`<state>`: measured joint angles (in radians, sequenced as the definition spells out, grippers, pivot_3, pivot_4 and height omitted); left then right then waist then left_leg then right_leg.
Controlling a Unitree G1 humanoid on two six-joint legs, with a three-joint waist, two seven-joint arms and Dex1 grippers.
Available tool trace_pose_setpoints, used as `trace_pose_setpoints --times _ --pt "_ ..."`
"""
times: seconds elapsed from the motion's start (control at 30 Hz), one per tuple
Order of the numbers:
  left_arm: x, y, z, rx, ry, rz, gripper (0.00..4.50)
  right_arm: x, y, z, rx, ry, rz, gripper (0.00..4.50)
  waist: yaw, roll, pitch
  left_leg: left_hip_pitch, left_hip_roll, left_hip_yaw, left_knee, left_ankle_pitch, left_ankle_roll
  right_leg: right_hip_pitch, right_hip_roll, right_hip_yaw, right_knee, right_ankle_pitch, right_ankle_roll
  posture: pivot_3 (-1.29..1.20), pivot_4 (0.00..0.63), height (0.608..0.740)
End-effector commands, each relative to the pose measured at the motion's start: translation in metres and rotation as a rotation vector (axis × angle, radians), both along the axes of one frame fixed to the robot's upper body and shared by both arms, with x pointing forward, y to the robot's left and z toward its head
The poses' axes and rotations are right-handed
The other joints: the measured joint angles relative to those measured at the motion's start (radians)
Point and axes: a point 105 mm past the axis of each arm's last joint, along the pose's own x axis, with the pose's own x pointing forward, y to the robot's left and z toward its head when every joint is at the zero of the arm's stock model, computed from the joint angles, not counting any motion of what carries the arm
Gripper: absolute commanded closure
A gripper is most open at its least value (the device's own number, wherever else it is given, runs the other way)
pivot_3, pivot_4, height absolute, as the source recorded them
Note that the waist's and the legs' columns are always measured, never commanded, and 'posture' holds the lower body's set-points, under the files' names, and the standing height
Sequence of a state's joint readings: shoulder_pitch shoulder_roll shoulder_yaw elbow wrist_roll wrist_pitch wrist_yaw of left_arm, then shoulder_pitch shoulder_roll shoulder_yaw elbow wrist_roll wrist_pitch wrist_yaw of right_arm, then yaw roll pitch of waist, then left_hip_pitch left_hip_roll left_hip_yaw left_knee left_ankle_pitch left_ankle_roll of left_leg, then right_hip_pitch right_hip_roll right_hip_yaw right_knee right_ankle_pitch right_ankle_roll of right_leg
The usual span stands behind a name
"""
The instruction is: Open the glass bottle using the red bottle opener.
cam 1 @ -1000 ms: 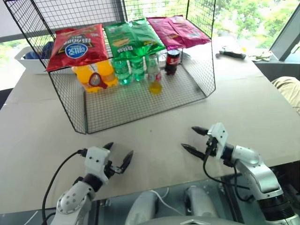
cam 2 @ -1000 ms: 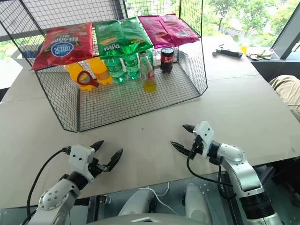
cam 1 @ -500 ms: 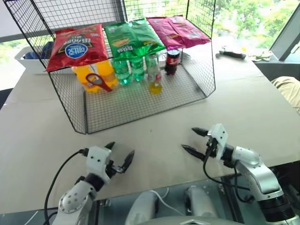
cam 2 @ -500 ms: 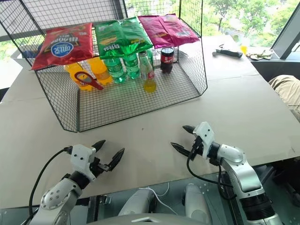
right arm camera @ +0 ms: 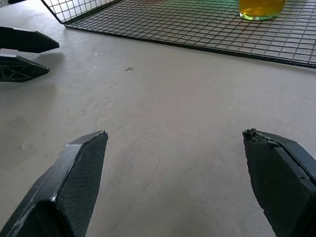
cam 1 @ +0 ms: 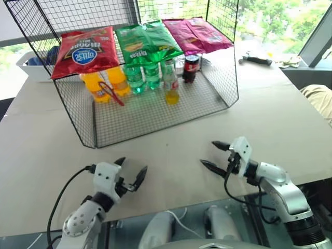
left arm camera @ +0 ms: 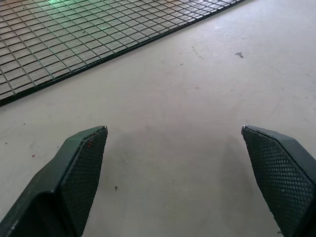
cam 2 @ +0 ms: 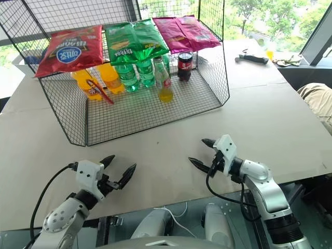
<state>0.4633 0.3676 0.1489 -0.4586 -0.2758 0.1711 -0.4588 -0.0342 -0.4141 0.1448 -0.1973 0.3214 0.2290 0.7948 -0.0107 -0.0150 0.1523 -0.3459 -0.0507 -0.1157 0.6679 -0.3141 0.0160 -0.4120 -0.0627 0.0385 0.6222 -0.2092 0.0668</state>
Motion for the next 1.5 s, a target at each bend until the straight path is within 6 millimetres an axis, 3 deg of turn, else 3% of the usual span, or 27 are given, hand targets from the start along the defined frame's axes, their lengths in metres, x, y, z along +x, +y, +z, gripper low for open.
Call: trace_pose_setpoints --times 0.03,0.4,0.57,0.67,0.8,1.23,1.5 --pt "0.001 0.000 0.010 0.008 -0.038 -0.007 0.00 0.000 0.002 0.012 0.019 -0.052 0.003 0.09 0.000 0.000 0.000 0.000 0.000 0.000 0.000 0.000 0.000 0.000 0.000 0.000 0.000 0.000 0.000 0.00 0.150 0.740" --pt "0.004 0.002 0.010 0.048 -0.038 -0.011 0.00 0.001 0.003 0.014 0.018 -0.061 0.001 0.09 0.000 0.000 0.000 0.000 0.000 0.000 0.000 0.000 0.000 0.000 0.000 0.000 0.000 0.000 0.000 0.00 0.150 0.740" --pt "0.015 0.003 0.018 0.058 -0.080 0.013 0.00 0.002 0.009 0.026 0.003 -0.111 0.045 0.09 0.000 0.000 0.000 0.000 0.000 0.000 0.000 0.000 0.000 0.000 0.000 0.000 0.000 0.000 0.000 0.00 0.150 0.740" --pt "0.023 0.002 0.022 0.049 -0.106 0.040 0.00 0.003 0.019 0.043 0.034 -0.143 0.074 0.09 -0.001 0.000 0.000 0.000 0.000 0.000 0.000 0.000 -0.001 0.000 0.000 0.000 0.000 0.000 0.000 0.00 0.150 0.740" --pt "0.041 0.003 0.036 0.015 -0.187 0.118 0.00 0.007 0.042 0.082 0.103 -0.238 0.121 0.09 -0.001 0.000 0.000 0.000 0.000 -0.001 0.000 0.002 -0.003 -0.001 0.000 0.000 0.000 0.000 0.000 0.00 0.150 0.740" --pt "0.098 0.043 0.094 -0.026 -0.417 0.409 0.00 0.001 0.067 0.165 0.268 -0.384 0.213 0.09 0.001 -0.001 -0.001 -0.003 -0.002 -0.003 0.000 0.002 -0.004 -0.003 0.000 -0.002 0.000 0.001 0.000 0.00 0.150 0.740" --pt "0.121 0.053 0.123 -0.061 -0.489 0.484 0.00 -0.002 0.069 0.185 0.338 -0.397 0.226 0.09 0.003 -0.001 -0.001 -0.003 -0.003 -0.005 -0.001 0.002 -0.005 -0.003 -0.001 -0.002 0.000 0.001 0.000 0.00 0.150 0.740"
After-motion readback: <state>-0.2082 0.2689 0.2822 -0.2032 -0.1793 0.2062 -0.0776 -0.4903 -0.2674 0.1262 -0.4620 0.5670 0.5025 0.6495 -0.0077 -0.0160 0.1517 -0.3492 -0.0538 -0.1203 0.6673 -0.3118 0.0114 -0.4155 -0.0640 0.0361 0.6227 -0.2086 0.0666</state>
